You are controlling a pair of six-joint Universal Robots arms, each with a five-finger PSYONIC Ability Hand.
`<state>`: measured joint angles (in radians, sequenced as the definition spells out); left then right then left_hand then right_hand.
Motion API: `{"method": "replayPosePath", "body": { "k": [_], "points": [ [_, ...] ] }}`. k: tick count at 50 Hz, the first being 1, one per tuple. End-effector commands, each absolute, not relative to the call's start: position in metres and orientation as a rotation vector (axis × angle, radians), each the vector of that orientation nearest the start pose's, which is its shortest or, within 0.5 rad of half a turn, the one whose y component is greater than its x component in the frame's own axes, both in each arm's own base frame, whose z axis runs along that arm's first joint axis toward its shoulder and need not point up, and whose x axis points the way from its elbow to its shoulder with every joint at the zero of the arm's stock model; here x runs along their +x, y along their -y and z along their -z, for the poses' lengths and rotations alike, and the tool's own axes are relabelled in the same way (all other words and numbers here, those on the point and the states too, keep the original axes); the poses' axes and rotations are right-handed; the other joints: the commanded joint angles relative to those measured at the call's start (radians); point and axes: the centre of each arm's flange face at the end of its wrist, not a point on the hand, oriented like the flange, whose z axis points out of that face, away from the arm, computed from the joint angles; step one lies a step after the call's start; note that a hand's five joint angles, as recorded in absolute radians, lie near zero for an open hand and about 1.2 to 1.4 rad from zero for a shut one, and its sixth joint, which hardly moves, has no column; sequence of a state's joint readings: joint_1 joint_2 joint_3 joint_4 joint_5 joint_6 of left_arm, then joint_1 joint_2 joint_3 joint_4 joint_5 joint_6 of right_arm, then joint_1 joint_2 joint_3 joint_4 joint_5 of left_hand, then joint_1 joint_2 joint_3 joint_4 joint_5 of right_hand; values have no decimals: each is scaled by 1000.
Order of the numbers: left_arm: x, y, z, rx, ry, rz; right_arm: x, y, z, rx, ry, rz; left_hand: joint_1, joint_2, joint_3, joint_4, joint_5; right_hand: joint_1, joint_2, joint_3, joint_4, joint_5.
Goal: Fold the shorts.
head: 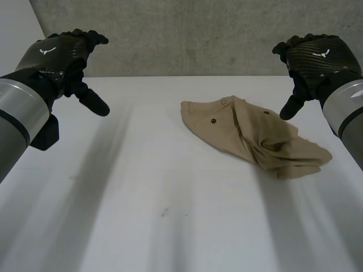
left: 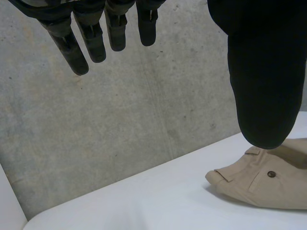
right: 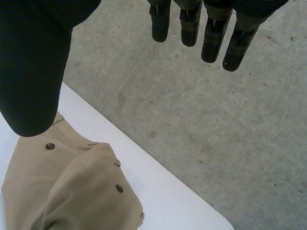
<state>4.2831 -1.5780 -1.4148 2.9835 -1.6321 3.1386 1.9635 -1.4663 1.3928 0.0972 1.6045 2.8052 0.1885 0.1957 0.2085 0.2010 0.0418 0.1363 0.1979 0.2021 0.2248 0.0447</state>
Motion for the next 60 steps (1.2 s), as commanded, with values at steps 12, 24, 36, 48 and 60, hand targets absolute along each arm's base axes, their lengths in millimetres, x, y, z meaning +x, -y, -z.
{"method": "replayPosePath", "body": {
  "k": [12,24,36,48,60],
  "points": [
    [-241,224,-340,445,-2397,2371,245,274,-291,-971,-2228,2144,-13,-20,-33,-26,-41,38,-23,-28,-50,-45],
    [-244,228,-332,454,-2416,2347,249,353,-237,-740,-2213,1935,-13,-20,-33,-26,-41,38,-23,-28,-50,-45],
    [-247,234,-323,463,-2428,2325,263,408,-175,-695,-2208,1858,-13,-20,-33,-26,-41,224,163,158,136,141],
    [-246,234,-328,455,-2403,2357,270,400,-219,-710,-2136,1907,-13,-20,-33,-26,-41,1260,1198,1194,1171,1177],
    [-242,232,-341,429,-2353,2412,327,253,-289,-1036,-1726,1763,-13,-20,-33,-26,-41,1260,1198,1194,1171,1177]
  ]
}}
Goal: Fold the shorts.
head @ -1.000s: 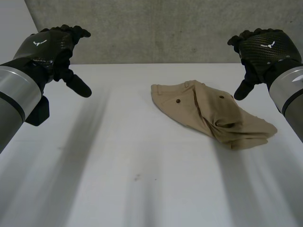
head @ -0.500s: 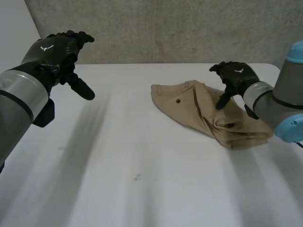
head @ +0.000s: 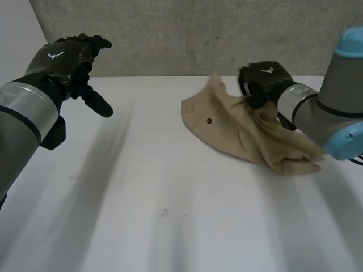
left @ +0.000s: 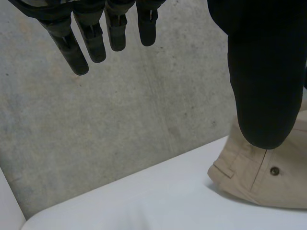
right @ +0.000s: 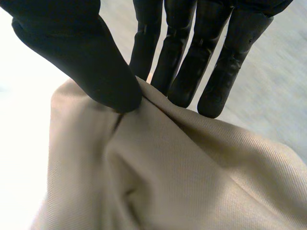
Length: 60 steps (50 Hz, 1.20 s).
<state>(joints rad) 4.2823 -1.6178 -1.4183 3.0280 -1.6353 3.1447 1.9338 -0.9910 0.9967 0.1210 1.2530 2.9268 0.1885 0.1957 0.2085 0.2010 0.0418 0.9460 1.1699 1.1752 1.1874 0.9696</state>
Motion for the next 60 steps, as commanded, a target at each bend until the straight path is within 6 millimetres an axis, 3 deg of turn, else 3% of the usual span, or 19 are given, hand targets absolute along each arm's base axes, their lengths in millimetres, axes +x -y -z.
{"method": "replayPosePath", "body": {
  "k": [1,8,11,15,21,25,26,30,38,41,42,44,48,49,52,55,56,59,60],
  "points": [
    [-241,232,-342,426,-2349,2415,329,248,-294,-1034,-1700,1773,-13,-20,-33,-26,-41,450,226,221,209,252],
    [-239,232,-354,392,-2284,2493,341,230,-333,-929,-1545,1896,-13,-20,-33,-26,-41,450,226,221,209,252],
    [-236,228,-363,370,-2234,2547,333,235,-375,-715,-1435,2092,-13,-20,-33,-26,-41,450,226,221,209,252],
    [-235,226,-368,367,-2211,2569,322,249,-384,-562,-1476,2209,-13,-20,-33,-26,-41,450,226,221,209,252],
    [-235,224,-368,366,-2209,2574,321,264,-363,-540,-1593,2252,-13,-20,-33,-26,-41,450,226,221,209,252],
    [-235,225,-366,374,-2218,2565,321,263,-347,-645,-1686,2241,-13,-20,-33,-26,-41,450,226,221,209,252],
    [-235,224,-365,380,-2218,2562,321,263,-333,-710,-1772,2192,-13,-20,-33,-26,-41,367,143,138,126,169],
    [-237,228,-353,399,-2258,2517,321,263,-292,-827,-1980,2014,-4,-12,-24,-17,-32,-674,-898,-903,-916,-872],
    [-270,249,-272,640,-2481,2199,318,271,-247,-889,-2110,1769,28,21,8,15,0,-676,-900,-905,-917,-874],
    [-275,251,-267,683,-2478,2186,322,270,-243,-885,-2077,1710,25,18,5,12,-3,-679,-903,-908,-920,-877],
    [-290,260,-247,855,-2436,2140,322,271,-240,-886,-2067,1685,25,18,5,12,-3,-682,-906,-911,-923,-880],
    [-299,266,-234,948,-2412,2114,323,271,-239,-887,-2067,1675,25,18,5,12,-3,-682,-906,-911,-923,-880],
    [-309,274,-220,1050,-2384,2092,313,272,-228,-868,-2133,1650,22,15,2,10,-6,-682,-906,-911,-923,-880],
    [-321,285,-202,1147,-2383,2088,305,275,-222,-852,-2170,1642,28,21,8,15,0,-682,-906,-911,-923,-880],
    [-329,291,-189,1206,-2392,2086,296,278,-216,-836,-2211,1630,48,41,28,36,20,-682,-906,-911,-923,-880],
    [-334,297,-178,1232,-2410,2071,281,282,-213,-800,-2248,1636,151,143,131,138,123,-685,-909,-914,-926,-883],
    [-337,302,-166,1237,-2426,2048,275,283,-213,-783,-2254,1649,401,394,381,389,373,-685,-909,-914,-926,-883],
    [-338,305,-158,1233,-2441,2027,267,286,-214,-761,-2263,1671,752,745,732,739,724,-685,-909,-914,-926,-883],
    [-338,305,-155,1236,-2448,2017,261,289,-216,-743,-2264,1692,1067,1060,1047,1054,1039,-685,-909,-914,-926,-883]
  ]
}}
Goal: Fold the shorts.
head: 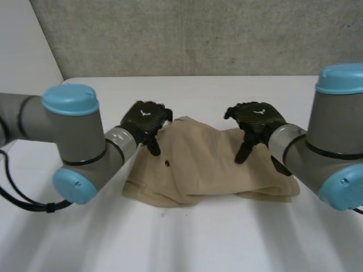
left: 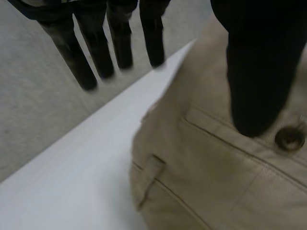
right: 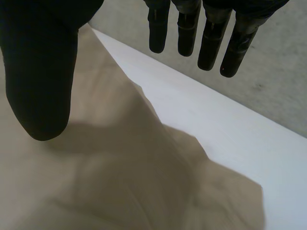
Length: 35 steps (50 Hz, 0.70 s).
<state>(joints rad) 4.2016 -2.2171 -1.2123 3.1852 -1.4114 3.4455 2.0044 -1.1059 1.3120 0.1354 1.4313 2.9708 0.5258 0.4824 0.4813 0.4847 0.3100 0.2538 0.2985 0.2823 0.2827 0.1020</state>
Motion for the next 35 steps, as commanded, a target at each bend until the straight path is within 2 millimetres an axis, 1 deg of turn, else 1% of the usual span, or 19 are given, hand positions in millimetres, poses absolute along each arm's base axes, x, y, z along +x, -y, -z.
{"method": "replayPosePath", "body": {
  "k": [1,5,7,8,12,13,14,17,19,21,22,25,27,29,31,32,33,34,35],
  "points": [
    [-338,305,-154,1234,-2448,2016,261,289,-216,-743,-2264,1693,869,912,914,910,910,7,-37,-21,-22,-15],
    [-332,313,-164,1148,-2406,2042,247,297,-224,-712,-2272,1750,870,914,915,912,912,7,-37,-21,-22,-15],
    [-320,325,-191,977,-2305,2114,242,300,-224,-705,-2285,1761,870,914,915,912,912,7,-37,-21,-22,-15],
    [-309,334,-219,825,-2195,2197,241,301,-224,-705,-2286,1762,870,914,915,912,912,7,-37,-21,-22,-15],
    [-287,346,-278,549,-1946,2378,241,300,-226,-704,-2282,1767,870,914,915,912,912,7,-37,-21,-22,-15],
    [-280,348,-306,480,-1810,2466,241,300,-227,-702,-2279,1774,870,914,915,912,912,7,-37,-21,-22,-15],
    [-275,345,-336,435,-1662,2547,240,300,-228,-702,-2278,1776,870,914,915,912,912,7,-37,-21,-22,-15],
    [-271,339,-364,400,-1519,2612,240,298,-231,-701,-2273,1783,870,914,915,912,912,4,-40,-24,-24,-18],
    [-270,320,-411,336,-1289,2718,239,296,-233,-700,-2267,1790,870,914,915,912,912,4,-40,-24,-24,-18],
    [-271,317,-418,333,-1254,2739,239,296,-234,-700,-2264,1794,870,914,915,912,912,4,-40,-24,-24,-18],
    [-286,303,-427,373,-1218,2800,239,296,-237,-699,-2258,1803,870,914,915,912,912,1,-43,-27,-27,-21],
    [-299,292,-427,428,-1221,2837,236,295,-243,-689,-2250,1824,870,914,915,912,912,-1,-46,-30,-30,-24],
    [-323,278,-414,549,-1249,2872,235,296,-245,-684,-2248,1834,870,914,915,912,912,-2,-46,-30,-30,-24],
    [-364,260,-379,751,-1327,2890,231,297,-247,-671,-2251,1847,870,914,915,912,912,-2,-46,-30,-30,-24],
    [-374,254,-369,808,-1347,2889,227,299,-249,-659,-2255,1857,870,914,915,912,912,-2,-46,-30,-30,-24],
    [-393,242,-345,931,-1398,2875,223,301,-251,-643,-2261,1868,870,914,915,912,912,-2,-46,-30,-30,-24],
    [-403,235,-332,1000,-1423,2866,223,301,-251,-643,-2261,1868,870,914,915,912,912,-2,-46,-30,-30,-24],
    [-418,222,-306,1129,-1471,2840,221,302,-251,-637,-2264,1873,870,914,915,912,912,-2,-46,-30,-30,-24],
    [-425,215,-292,1197,-1500,2821,217,304,-251,-624,-2273,1878,870,914,915,912,912,-2,-46,-30,-30,-24]
  ]
}}
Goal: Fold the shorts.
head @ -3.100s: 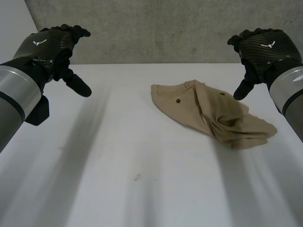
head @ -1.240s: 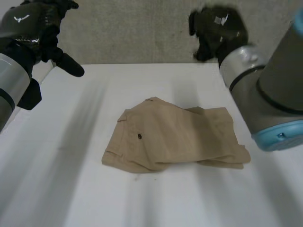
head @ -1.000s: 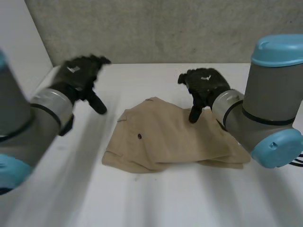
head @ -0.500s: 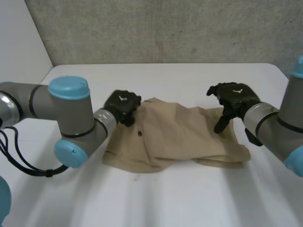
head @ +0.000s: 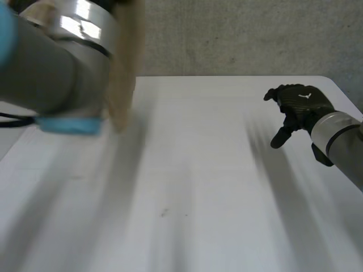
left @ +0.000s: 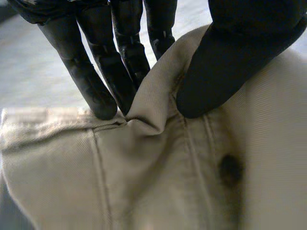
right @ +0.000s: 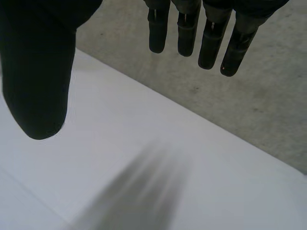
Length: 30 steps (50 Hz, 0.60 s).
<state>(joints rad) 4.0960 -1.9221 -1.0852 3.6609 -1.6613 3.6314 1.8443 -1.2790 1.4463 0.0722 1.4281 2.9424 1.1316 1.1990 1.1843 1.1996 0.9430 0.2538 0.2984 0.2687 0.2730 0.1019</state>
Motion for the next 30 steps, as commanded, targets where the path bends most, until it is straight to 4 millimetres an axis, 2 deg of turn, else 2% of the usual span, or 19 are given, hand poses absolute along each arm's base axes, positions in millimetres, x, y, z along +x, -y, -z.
{"method": "replayPosePath", "body": {
  "k": [1,2,3,4,5,6,9,11,12,15,16,19,20,22,24,26,27,30],
  "points": [
    [-437,201,-265,1315,-1548,2785,215,305,-252,-621,-2275,1883,265,197,212,197,279,-2,-46,-16,-21,-24],
    [-441,192,-251,1379,-1572,2763,214,306,-253,-616,-2277,1886,265,197,212,197,279,-2,-46,-16,-21,-24],
    [-441,192,-251,1380,-1572,2763,214,306,-253,-616,-2277,1887,265,197,212,197,279,-2,-46,-16,-21,-24],
    [-444,186,-239,1434,-1598,2736,209,309,-255,-600,-2283,1901,207,140,154,139,221,-2,-46,-16,-21,-24],
    [-448,171,-219,1535,-1634,2688,208,310,-256,-595,-2283,1906,-349,-416,-402,-417,-335,-2,-46,-16,-21,-24],
    [-448,159,-202,1622,-1667,2638,206,311,-257,-590,-2284,1912,-773,-840,-826,-841,-759,-2,-46,-16,-21,-24],
    [-445,136,-182,1765,-1665,2567,203,314,-257,-578,-2289,1921,-833,-900,-885,-901,-819,-2,-46,-16,-21,-24],
    [-446,126,-182,1816,-1623,2558,199,317,-259,-565,-2294,1932,-845,-912,-897,-913,-831,-4,-49,-19,-24,-27],
    [-446,123,-183,1829,-1598,2558,193,322,-261,-546,-2301,1950,-845,-912,-897,-913,-831,-4,-49,-19,-24,-27],
    [-442,118,-209,1800,-1502,2613,192,322,-261,-542,-2303,1952,-848,-915,-900,-916,-834,-4,-49,-19,-24,-27],
    [-438,118,-228,1756,-1463,2662,191,323,-262,-536,-2304,1957,-848,-915,-900,-916,-834,-4,-49,-19,-24,-27],
    [-433,117,-257,1674,-1410,2741,193,323,-263,-544,-2295,1954,-848,-915,-900,-916,-834,-4,-49,-19,-24,-27],
    [-428,121,-272,1620,-1390,2777,193,323,-262,-544,-2297,1953,-848,-915,-900,-916,-834,-4,-49,-19,-24,-27],
    [-421,129,-284,1554,-1386,2800,193,322,-263,-548,-2299,1949,-848,-915,-900,-916,-834,-4,-49,-19,-24,-27],
    [-408,149,-300,1425,-1413,2805,194,321,-262,-569,-2295,1941,-845,-912,-897,-913,-831,-2,-46,-16,-21,-24],
    [-403,155,-304,1380,-1426,2806,195,320,-262,-587,-2287,1942,-845,-912,-897,-913,-831,-2,-46,-16,-21,-24],
    [-387,173,-313,1255,-1474,2788,199,316,-267,-656,-2252,1951,-845,-912,-897,-913,-831,16,-29,1,-3,-7],
    [-376,181,-314,1188,-1526,2756,202,310,-275,-739,-2209,1980,-845,-912,-897,-913,-831,22,-23,7,3,-1]
  ]
}}
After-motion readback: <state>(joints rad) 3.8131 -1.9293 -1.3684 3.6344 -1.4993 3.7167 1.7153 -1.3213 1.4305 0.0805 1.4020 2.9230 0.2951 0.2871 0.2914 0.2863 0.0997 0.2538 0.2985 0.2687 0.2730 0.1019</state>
